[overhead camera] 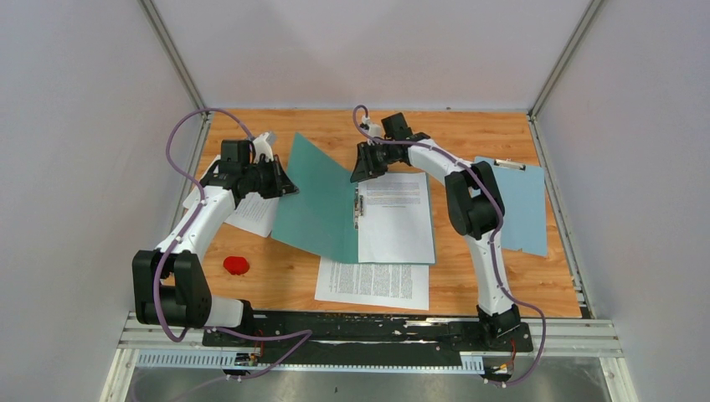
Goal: Put the files into the folder
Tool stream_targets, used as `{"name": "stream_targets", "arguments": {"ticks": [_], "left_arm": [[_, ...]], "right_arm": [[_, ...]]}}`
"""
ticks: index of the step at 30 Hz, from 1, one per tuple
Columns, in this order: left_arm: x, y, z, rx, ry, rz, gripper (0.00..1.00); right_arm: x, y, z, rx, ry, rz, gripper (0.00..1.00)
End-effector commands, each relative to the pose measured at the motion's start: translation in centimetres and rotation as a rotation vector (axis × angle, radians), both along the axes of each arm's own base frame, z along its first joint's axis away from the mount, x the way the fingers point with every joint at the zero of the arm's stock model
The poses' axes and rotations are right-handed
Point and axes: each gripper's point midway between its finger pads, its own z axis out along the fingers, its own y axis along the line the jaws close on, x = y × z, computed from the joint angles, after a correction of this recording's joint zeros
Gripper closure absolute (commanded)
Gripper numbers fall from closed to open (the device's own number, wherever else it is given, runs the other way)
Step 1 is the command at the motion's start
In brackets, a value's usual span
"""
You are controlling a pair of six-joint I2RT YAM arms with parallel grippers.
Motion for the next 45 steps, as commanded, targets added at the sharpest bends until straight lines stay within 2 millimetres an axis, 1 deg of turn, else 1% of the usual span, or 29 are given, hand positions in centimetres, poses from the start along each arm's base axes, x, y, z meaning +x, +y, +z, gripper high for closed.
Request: {"name": "stream_targets", "arguments": {"ticks": [1, 6, 12, 17, 22, 26, 29, 31, 36, 40, 43, 45], "left_arm": [[-0.2, -0.5, 1.2, -0.011, -0.050, -0.026, 1.00], [-0.2, -0.5, 1.3, -0.012, -0.051, -0.026, 1.00], [-0.2, -0.5, 1.3, -0.013, -0.052, -0.028, 1.00], [-0.2, -0.5, 1.3, -0.013, -0.051, -0.025, 1.00], [-0.2, -0.4, 1.2, -0.010, -0.048, -0.021, 1.00], [-0.2, -0.4, 1.1, -0.010, -0.046, -0.022, 1.00], [-0.2, -0.4, 1.2, -0.009, -0.046, -0.022, 1.00], [-0.3, -0.4, 1.1, -0.009, -0.046, -0.022, 1.00], [-0.3, -0.4, 1.1, -0.011, -0.046, -0.017, 1.00], [-0.4, -0.4, 1.2, -0.015, -0.043, -0.017, 1.00], [-0.5, -0.4, 1.2, -0.012, -0.041, -0.011, 1.00], [-0.5, -0.4, 1.1, -0.013, -0.039, -0.008, 1.00]], "right_arm": [[0.4, 0.9, -0.2, -0.002, -0.026, 0.036, 0.66], [0.3, 0.9, -1.1, -0.016, -0.014, 0.039, 0.65], [-0.2, 1.0, -1.5, -0.021, -0.003, 0.054, 0.65], [-0.6, 1.1, -1.0, -0.006, -0.004, 0.073, 0.69], [-1.6, 1.3, 0.4, 0.017, -0.017, 0.107, 0.73], [-3.2, 1.6, 1.9, 0.031, -0.029, 0.154, 0.74], [-5.2, 1.9, 2.7, 0.024, -0.047, 0.198, 0.73], [-6.8, 1.9, 2.8, 0.027, -0.044, 0.217, 0.72], [-9.6, 1.3, 3.3, -0.005, -0.042, 0.221, 0.69], [-10.8, 0.8, 4.0, -0.025, -0.018, 0.175, 0.66], [-11.8, 0.9, 5.2, -0.017, 0.002, 0.142, 0.66], [-11.8, 0.5, 5.4, -0.053, 0.037, 0.065, 0.65]]}}
